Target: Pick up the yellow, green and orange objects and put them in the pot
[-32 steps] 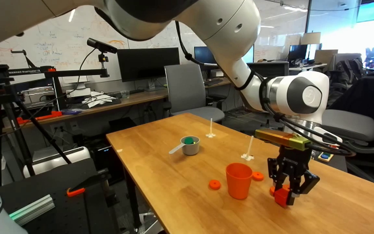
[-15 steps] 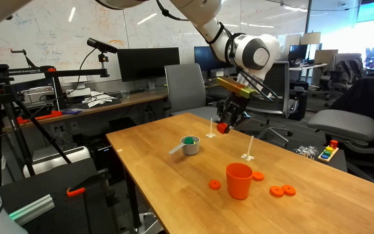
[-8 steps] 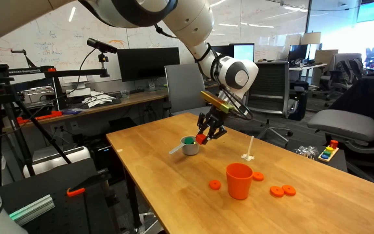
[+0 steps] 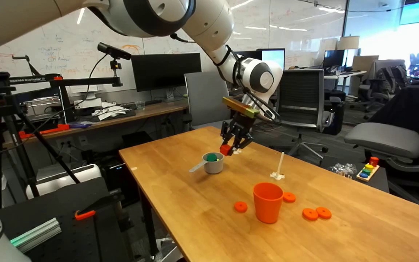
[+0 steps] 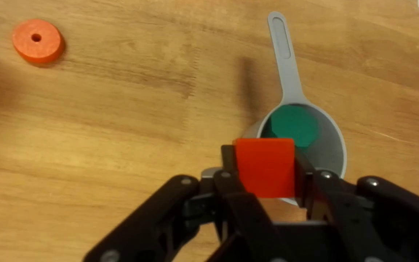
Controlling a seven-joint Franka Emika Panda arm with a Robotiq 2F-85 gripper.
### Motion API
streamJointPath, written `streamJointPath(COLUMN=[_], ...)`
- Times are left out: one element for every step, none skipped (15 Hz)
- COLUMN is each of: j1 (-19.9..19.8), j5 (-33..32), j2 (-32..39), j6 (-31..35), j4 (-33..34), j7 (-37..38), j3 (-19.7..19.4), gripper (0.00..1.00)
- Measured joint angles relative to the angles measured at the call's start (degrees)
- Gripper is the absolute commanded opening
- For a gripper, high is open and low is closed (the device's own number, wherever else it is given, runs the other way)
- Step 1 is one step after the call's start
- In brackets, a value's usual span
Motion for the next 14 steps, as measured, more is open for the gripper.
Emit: streamJointPath(j1=[0.73, 1.5, 2.33, 3.16, 4.0, 4.81, 5.6, 6.4, 7.18, 7.88, 8.5, 9.07, 9.58, 10.01], j5=[-0.98, -1.82, -2.72, -3.54, -4.25, -4.94, -5.65, -6.29, -7.07, -7.8, -8.37, -9.06, -9.65, -10.14], j2=[0.0, 0.0, 0.02, 0.05, 0.13, 0.28, 0.51, 0.78, 1.06, 1.34, 1.63, 1.96, 2.32, 2.61], j6=[-0.65, -1.16, -1.68, -2.12, -2.44, -2.77, -3.04, -3.2, -3.34, -3.5, -3.71, -4.0, -4.25, -4.42], j4=[0.87, 1.58, 2.15, 2.54, 2.85, 3.12, 3.42, 3.66, 3.84, 4.06, 4.35, 4.73, 5.19, 5.56], j7=[0.53, 0.98, 1.46, 1.94, 2.36, 2.76, 3.14, 3.52, 3.94, 4.34, 4.63, 4.93, 5.19, 5.34], j3=[-0.31, -0.63, -0.93, -1.18, -1.43, -1.6, -1.8, -2.05, -2.29, -2.48, -2.67, -2.8, -2.92, -3.06], gripper=[0.12, 0.12, 0.12, 0.12, 0.12, 0.12, 0.12, 0.12, 0.12, 0.13, 0.13, 0.13, 0.12, 0.12])
